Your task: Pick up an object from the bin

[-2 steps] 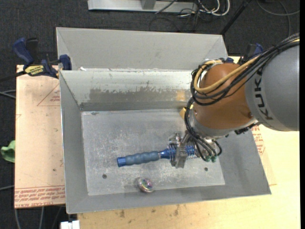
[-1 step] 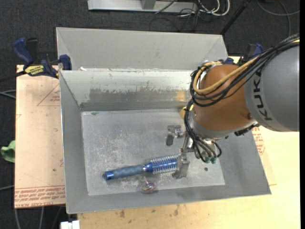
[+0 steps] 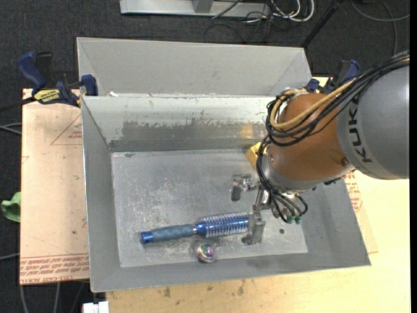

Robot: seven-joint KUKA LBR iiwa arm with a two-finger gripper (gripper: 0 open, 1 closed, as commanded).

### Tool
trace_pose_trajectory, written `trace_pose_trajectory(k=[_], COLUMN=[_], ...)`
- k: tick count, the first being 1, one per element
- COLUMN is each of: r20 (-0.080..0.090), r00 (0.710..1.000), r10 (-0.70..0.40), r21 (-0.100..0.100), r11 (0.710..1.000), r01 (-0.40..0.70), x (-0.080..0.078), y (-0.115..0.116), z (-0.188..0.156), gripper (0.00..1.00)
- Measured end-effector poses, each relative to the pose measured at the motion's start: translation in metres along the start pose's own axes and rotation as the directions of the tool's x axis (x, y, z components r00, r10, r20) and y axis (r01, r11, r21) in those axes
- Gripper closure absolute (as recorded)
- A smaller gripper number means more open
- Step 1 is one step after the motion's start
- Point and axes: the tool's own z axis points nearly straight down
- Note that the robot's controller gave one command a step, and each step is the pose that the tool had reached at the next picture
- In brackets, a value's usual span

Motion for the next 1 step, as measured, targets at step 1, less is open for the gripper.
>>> trace_pose_trajectory(k=[1], r20=[-0.006], r00=[0.995], r10=[0.101], r21=[-0.002], r11=[0.995], r01=[-0.101], x=[-0.0014], y=[0.0263], z=[0.0940], gripper=[0.00])
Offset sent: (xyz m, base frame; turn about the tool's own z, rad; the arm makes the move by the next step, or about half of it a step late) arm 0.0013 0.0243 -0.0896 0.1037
